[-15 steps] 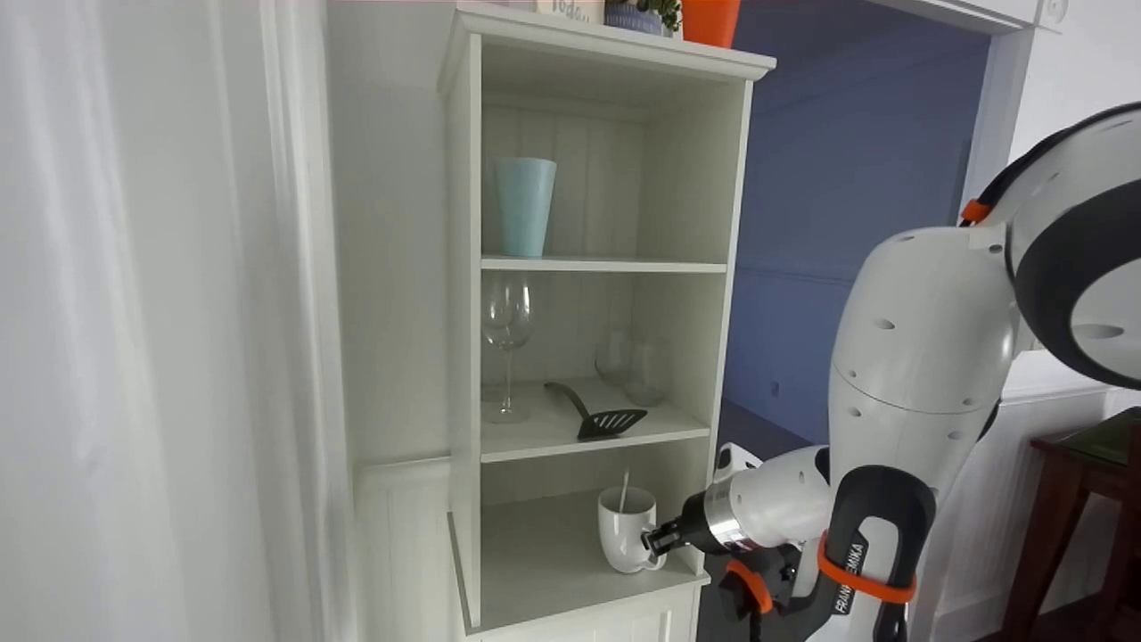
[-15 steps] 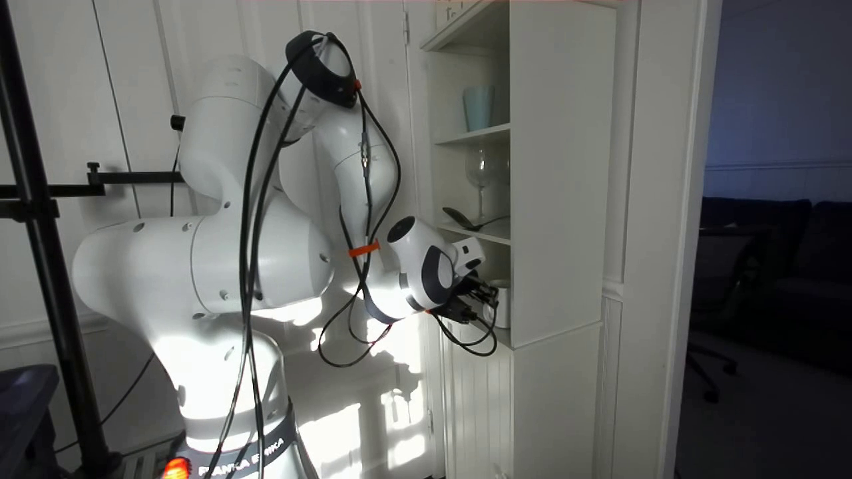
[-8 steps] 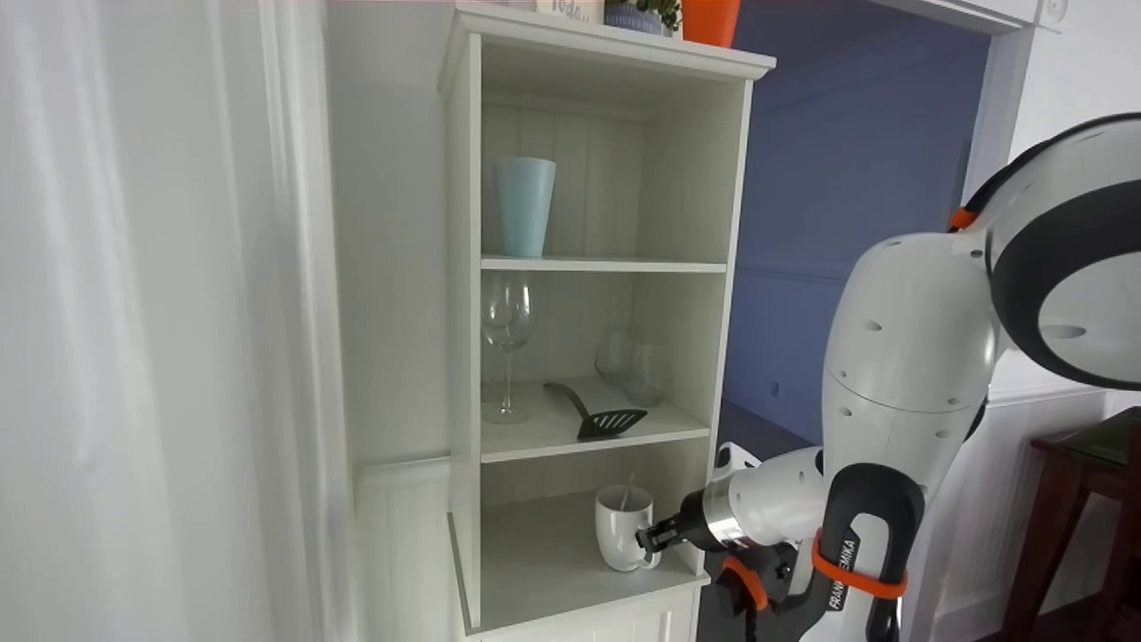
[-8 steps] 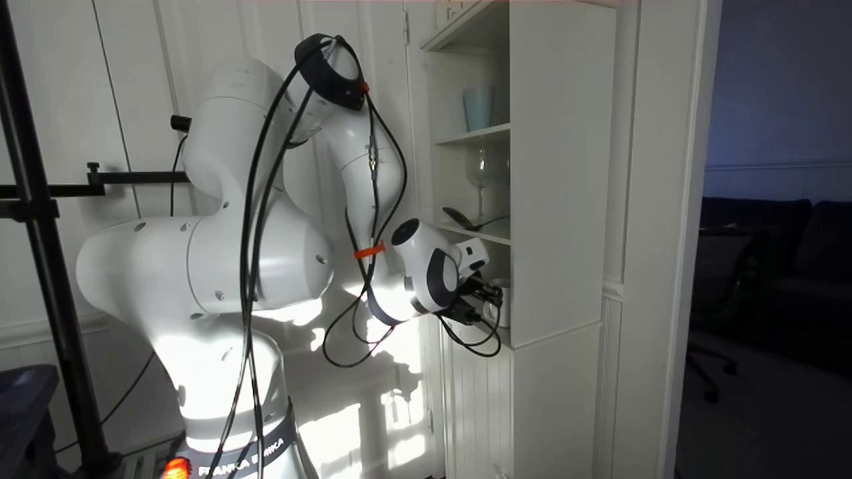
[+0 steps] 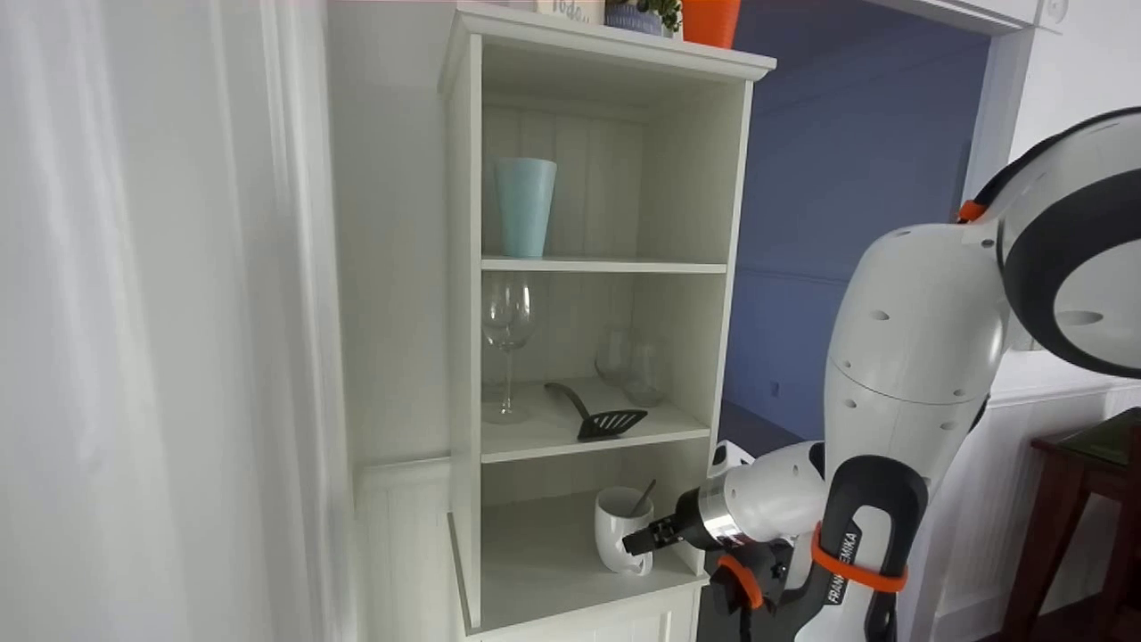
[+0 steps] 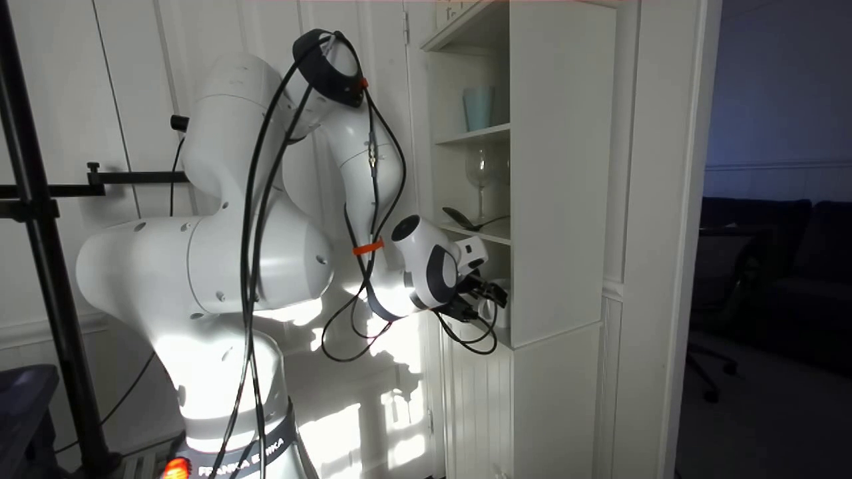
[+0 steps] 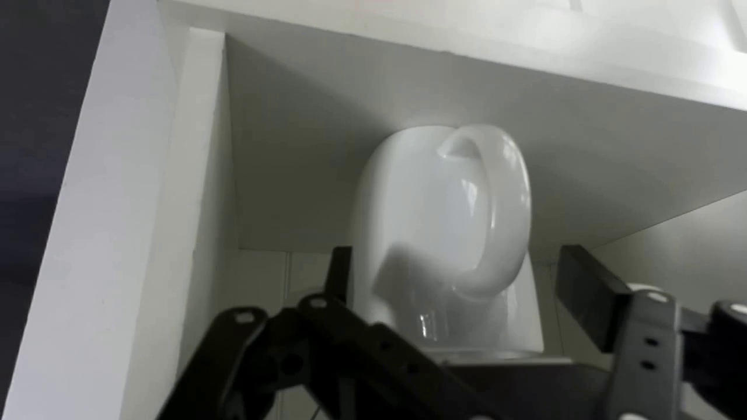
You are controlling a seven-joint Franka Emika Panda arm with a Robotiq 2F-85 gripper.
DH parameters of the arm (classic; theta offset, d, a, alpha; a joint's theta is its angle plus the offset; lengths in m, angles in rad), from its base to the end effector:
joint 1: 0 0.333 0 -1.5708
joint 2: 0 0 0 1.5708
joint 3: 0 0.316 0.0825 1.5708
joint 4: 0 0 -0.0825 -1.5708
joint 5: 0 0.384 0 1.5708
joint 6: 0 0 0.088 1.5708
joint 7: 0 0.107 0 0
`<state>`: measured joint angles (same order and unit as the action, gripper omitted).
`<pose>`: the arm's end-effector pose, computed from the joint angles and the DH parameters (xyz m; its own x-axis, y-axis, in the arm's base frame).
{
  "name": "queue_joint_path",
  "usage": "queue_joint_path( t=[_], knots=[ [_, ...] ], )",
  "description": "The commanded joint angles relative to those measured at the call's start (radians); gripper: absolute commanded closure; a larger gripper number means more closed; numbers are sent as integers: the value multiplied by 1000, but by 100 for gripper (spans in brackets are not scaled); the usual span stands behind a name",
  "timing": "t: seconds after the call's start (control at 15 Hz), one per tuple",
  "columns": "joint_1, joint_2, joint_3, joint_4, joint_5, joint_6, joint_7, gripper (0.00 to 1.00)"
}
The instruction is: Move the white mug to the bottom shelf.
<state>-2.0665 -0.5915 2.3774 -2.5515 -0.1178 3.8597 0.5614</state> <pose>0.4586 0.1595 0.2121 0.6292 0.0848 0.7726 0.1524 -0.9882 -0.0156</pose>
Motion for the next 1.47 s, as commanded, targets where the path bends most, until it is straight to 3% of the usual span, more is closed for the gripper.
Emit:
queue_joint_path(
  t=[0.0,0.33,0.47,0.8,1.0,1.13,1.4],
  knots=[
    [-13,104,19,-38,-74,-90,48,0],
    [-8,227,24,-74,-137,-238,90,0],
    [13,272,11,-87,-108,-359,84,0],
    [-28,486,72,-130,-123,-654,93,0],
    [20,624,45,-132,-98,-866,89,0],
    [21,704,41,-110,-144,-996,136,0],
    [-46,873,130,-72,-261,-1269,292,0]
  ],
)
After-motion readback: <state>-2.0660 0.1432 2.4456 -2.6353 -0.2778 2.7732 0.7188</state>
